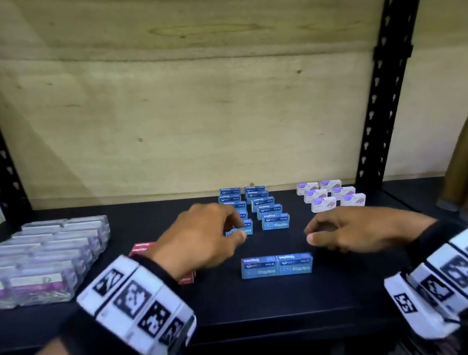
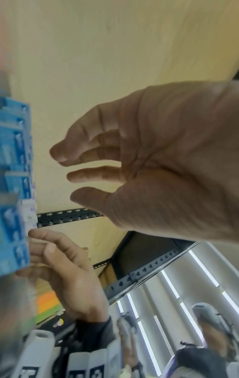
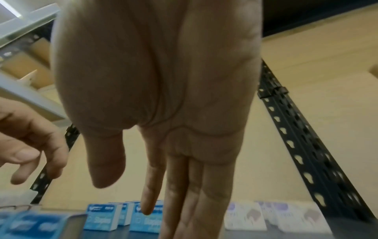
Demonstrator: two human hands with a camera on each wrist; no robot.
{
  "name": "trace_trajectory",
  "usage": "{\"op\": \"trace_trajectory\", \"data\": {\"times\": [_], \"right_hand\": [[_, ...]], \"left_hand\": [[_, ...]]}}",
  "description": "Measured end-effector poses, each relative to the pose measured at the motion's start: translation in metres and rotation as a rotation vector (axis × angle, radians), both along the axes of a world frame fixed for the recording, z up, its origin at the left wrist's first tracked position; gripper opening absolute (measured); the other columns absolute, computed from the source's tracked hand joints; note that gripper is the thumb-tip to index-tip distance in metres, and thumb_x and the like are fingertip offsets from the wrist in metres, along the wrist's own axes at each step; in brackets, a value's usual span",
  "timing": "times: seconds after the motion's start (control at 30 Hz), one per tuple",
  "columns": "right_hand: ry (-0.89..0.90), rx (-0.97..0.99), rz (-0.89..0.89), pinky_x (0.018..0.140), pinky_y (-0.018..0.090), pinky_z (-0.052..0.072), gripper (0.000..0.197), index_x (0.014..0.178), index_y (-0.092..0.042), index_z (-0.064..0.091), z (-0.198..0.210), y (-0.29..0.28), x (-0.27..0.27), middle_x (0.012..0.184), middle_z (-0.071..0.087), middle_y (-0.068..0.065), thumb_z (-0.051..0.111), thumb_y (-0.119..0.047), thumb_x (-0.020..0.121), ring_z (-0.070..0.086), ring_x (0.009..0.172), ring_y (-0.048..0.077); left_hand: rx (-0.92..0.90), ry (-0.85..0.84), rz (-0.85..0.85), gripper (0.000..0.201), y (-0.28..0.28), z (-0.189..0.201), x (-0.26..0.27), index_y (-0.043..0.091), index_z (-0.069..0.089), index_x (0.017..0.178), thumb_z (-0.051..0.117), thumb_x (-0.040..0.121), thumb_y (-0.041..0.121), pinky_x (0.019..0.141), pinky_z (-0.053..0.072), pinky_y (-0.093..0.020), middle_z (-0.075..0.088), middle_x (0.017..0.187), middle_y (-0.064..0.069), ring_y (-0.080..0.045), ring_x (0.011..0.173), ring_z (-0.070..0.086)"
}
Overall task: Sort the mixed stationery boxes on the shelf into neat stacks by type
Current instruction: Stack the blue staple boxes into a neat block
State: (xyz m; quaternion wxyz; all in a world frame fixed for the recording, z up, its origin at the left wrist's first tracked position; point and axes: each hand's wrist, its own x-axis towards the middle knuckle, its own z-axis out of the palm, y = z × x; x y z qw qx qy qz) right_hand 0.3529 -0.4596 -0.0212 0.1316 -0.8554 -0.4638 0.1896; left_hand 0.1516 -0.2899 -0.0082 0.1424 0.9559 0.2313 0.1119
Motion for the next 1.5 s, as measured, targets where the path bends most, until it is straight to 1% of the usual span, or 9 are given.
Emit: {"op": "trace_trajectory", "data": {"times": [0.1,0.3,0.4,0.53,0.83,1.0,1.17,1.37,1.5], "right_hand": [[-0.173,-0.155,-0.006,0.098,0.024,0.041,0.037,0.127,-0.033,0.054,0.015,0.018,0.008,0.116,0.059,-0.013,0.055,-0.051,0.095,0.056,0.106,0.008],[-0.238,-0.228,-0.009,0.103,0.031,0.042,0.050,0.137,-0.030,0.044,0.018,0.057,0.025,0.131,0.057,-0.006,0.058,-0.048,0.093,0.054,0.117,0.016],[-0.271,-0.241,0.020,0.098,0.029,0.042,0.050,0.138,-0.029,0.044,0.019,0.073,0.029,0.134,0.057,-0.005,0.059,-0.046,0.093,0.054,0.118,0.016],[-0.297,-0.251,0.046,0.085,0.025,0.037,0.046,0.134,-0.028,0.049,0.020,0.084,0.032,0.129,0.058,-0.004,0.062,-0.042,0.093,0.054,0.108,0.016],[-0.284,-0.216,0.086,0.076,0.026,0.047,0.024,0.117,-0.027,0.061,0.018,0.094,0.038,0.074,0.054,-0.014,0.065,-0.030,0.093,0.061,0.086,0.017],[-0.272,-0.170,0.127,0.064,0.020,0.043,0.010,0.098,-0.032,0.059,0.017,0.087,0.038,0.069,0.051,-0.017,0.066,-0.033,0.092,0.054,0.069,0.007],[-0.223,-0.203,0.161,0.084,0.027,0.045,0.010,0.096,-0.035,0.059,0.015,0.073,0.036,0.079,0.055,-0.018,0.067,-0.038,0.091,0.054,0.082,0.008],[-0.078,-0.204,0.182,0.086,0.025,0.049,0.010,0.100,-0.032,0.064,0.015,0.056,0.025,0.094,0.067,-0.015,0.068,-0.034,0.091,0.058,0.079,0.002],[-0.049,-0.219,0.173,0.068,0.016,0.043,0.009,0.100,-0.032,0.065,0.018,0.045,0.017,0.084,0.065,-0.017,0.067,-0.033,0.092,0.054,0.064,-0.005]], "left_hand": [[0.089,0.159,-0.039,0.026,0.019,0.018,0.017,0.029,0.062,0.112,0.060,0.091,0.044,0.090,0.049,-0.030,0.065,0.110,0.009,-0.013,0.100,0.060],[0.153,0.436,-0.063,0.028,0.050,0.029,0.056,0.020,0.062,0.110,0.066,0.089,0.039,0.077,0.046,-0.028,0.063,0.105,0.004,-0.016,0.093,0.058],[0.185,0.507,-0.074,0.031,0.057,0.028,0.070,0.017,0.065,0.111,0.069,0.088,0.037,0.082,0.048,-0.029,0.065,0.110,0.002,-0.017,0.095,0.059],[0.185,0.553,-0.111,0.034,0.062,0.025,0.084,0.017,0.066,0.111,0.073,0.083,0.036,0.090,0.052,-0.033,0.066,0.112,0.001,-0.019,0.100,0.061],[0.257,0.623,-0.145,0.028,0.062,0.012,0.104,0.011,0.068,0.104,0.075,0.083,0.028,0.071,0.045,-0.028,0.066,0.101,-0.003,-0.017,0.079,0.053],[0.259,0.647,-0.166,0.027,0.053,0.016,0.102,0.011,0.067,0.103,0.073,0.085,0.030,0.068,0.042,-0.025,0.061,0.095,0.001,-0.014,0.080,0.052],[0.203,0.670,-0.195,0.033,0.042,0.020,0.091,0.017,0.067,0.113,0.074,0.084,0.032,0.051,0.037,-0.016,0.062,0.096,0.005,-0.009,0.072,0.052],[0.110,0.716,-0.251,0.030,0.035,0.020,0.074,0.017,0.068,0.107,0.075,0.082,0.031,0.062,0.044,-0.020,0.071,0.105,-0.004,-0.010,0.079,0.057],[0.100,0.741,-0.277,0.033,0.025,0.024,0.064,0.015,0.065,0.115,0.072,0.085,0.027,0.078,0.047,-0.025,0.069,0.107,0.000,-0.010,0.086,0.056]]}}
